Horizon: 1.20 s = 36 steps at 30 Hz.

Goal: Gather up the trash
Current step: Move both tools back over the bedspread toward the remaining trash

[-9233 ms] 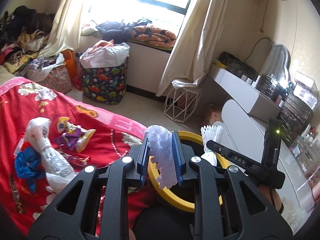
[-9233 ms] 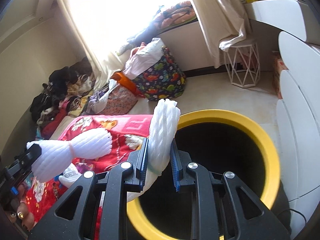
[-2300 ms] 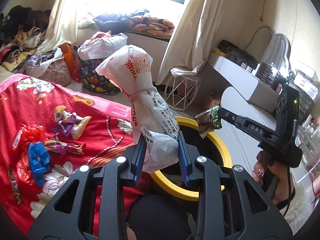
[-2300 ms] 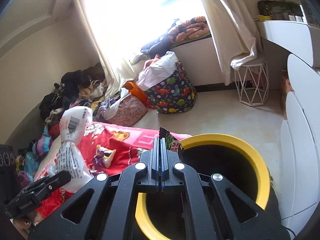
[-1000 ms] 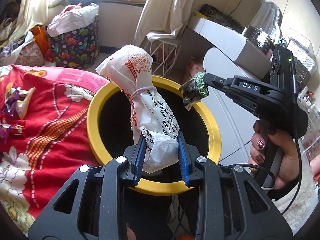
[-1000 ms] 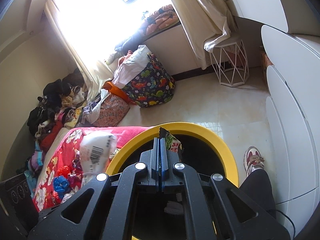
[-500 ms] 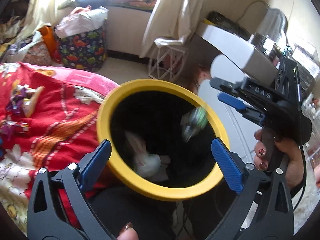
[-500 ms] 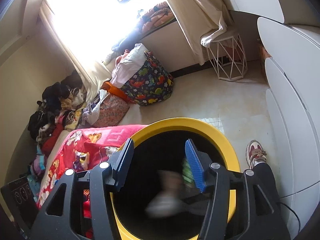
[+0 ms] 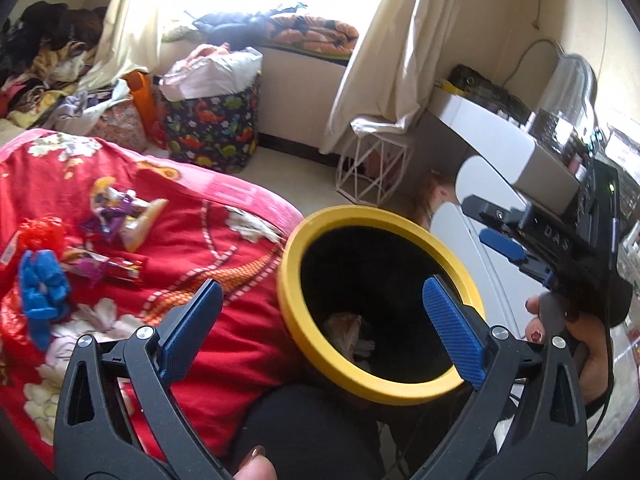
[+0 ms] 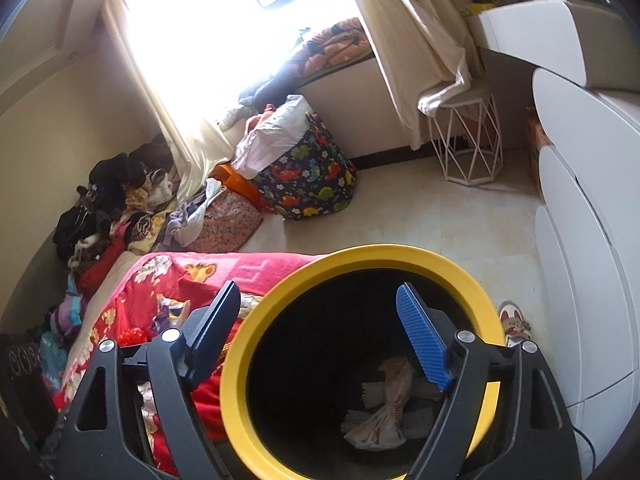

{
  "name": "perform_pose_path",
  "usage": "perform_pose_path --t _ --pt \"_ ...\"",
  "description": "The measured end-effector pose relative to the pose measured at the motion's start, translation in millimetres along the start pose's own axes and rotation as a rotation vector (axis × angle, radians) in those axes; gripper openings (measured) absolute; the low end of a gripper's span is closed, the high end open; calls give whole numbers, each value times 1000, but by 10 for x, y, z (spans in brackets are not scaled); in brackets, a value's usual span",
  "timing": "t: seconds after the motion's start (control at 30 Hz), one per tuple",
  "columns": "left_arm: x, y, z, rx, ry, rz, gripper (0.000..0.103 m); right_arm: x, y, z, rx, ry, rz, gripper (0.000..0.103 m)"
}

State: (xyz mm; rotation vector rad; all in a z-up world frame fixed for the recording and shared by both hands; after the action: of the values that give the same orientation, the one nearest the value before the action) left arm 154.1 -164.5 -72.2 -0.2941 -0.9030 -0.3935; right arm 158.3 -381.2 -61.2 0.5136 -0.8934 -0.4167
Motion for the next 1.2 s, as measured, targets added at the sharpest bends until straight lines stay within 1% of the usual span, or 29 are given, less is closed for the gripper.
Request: perform_pose_path --t 0.23,0.43,0.73,0.9,1.2 --pt "62 231 252 64 -51 16 92 -76 282 54 23 -12 61 82" --pt "69 433 422 104 -75 40 92 -153 486 69 48 -12 96 84" --pt "38 733 655 162 -106 78 92 -312 796 80 94 3 154 86" --pt "-6 900 779 203 -120 103 92 -438 1033 57 124 16 196 88" --pt "-55 1171 991 262 -152 144 92 -663 1346 18 166 45 261 89"
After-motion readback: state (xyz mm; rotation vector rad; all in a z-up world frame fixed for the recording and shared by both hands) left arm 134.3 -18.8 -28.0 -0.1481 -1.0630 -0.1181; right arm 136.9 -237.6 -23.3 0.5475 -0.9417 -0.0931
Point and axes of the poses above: each gripper's, at about its wrist camera, not at the fingertips, and z roughly against the way its jaws point, y to its left, x to its top, the point moved 5 cm from there along -z, roughly the way its jaws point, and after that the axes turned 13 degrees about -z, right-handed, at the moved point
